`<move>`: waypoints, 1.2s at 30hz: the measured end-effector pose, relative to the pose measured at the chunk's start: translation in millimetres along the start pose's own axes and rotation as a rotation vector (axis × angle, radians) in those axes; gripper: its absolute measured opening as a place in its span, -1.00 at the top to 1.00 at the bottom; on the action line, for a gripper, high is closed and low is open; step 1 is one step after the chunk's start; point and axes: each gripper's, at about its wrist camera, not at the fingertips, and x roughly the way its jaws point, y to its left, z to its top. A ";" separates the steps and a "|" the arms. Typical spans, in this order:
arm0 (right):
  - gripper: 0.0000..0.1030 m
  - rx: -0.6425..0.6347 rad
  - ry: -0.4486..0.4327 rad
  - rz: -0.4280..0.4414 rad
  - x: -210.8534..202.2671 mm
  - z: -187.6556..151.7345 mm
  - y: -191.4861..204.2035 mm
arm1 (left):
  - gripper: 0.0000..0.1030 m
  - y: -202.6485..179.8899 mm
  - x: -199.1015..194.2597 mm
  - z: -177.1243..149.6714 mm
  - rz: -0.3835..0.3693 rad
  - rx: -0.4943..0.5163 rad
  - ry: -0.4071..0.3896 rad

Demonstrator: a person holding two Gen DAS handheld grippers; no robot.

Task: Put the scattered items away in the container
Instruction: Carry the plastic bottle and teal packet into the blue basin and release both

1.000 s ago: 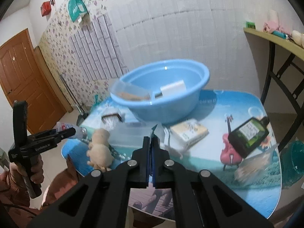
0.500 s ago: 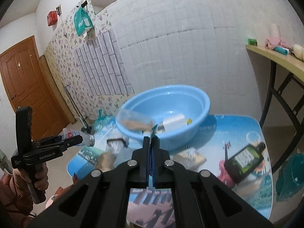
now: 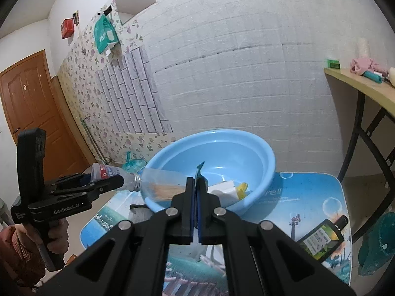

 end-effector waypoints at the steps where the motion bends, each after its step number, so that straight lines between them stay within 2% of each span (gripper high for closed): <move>1: 0.97 0.008 0.006 0.002 4.1 0.4 -3.6 | 0.25 -1.2 3.3 1.3 -0.002 0.002 0.003; 16: 0.97 0.041 0.056 0.006 52.9 4.4 -33.1 | 0.25 -22.3 68.6 16.1 -0.033 0.058 0.097; 18: 0.97 0.041 0.058 0.003 59.0 5.9 -34.6 | 0.20 -24.7 73.5 17.9 -0.028 0.071 0.099; 20: 0.97 0.036 0.070 -0.004 69.2 7.1 -36.8 | 0.00 -25.6 77.9 18.9 -0.024 0.083 0.103; 22: 0.96 0.038 0.085 -0.011 77.4 7.7 -39.7 | -0.09 -23.7 79.0 19.1 -0.013 0.078 0.098; 26: 0.85 0.062 0.098 -0.042 84.0 7.1 -46.0 | -0.25 -18.9 78.7 17.8 -0.015 0.058 0.104; 30: 0.48 0.084 0.087 -0.078 78.1 6.1 -52.9 | -0.36 -16.8 71.0 17.2 -0.009 0.052 0.091; 36: 0.45 0.102 0.063 -0.117 59.2 5.5 -59.4 | -0.39 -11.1 52.2 15.4 0.008 0.036 0.068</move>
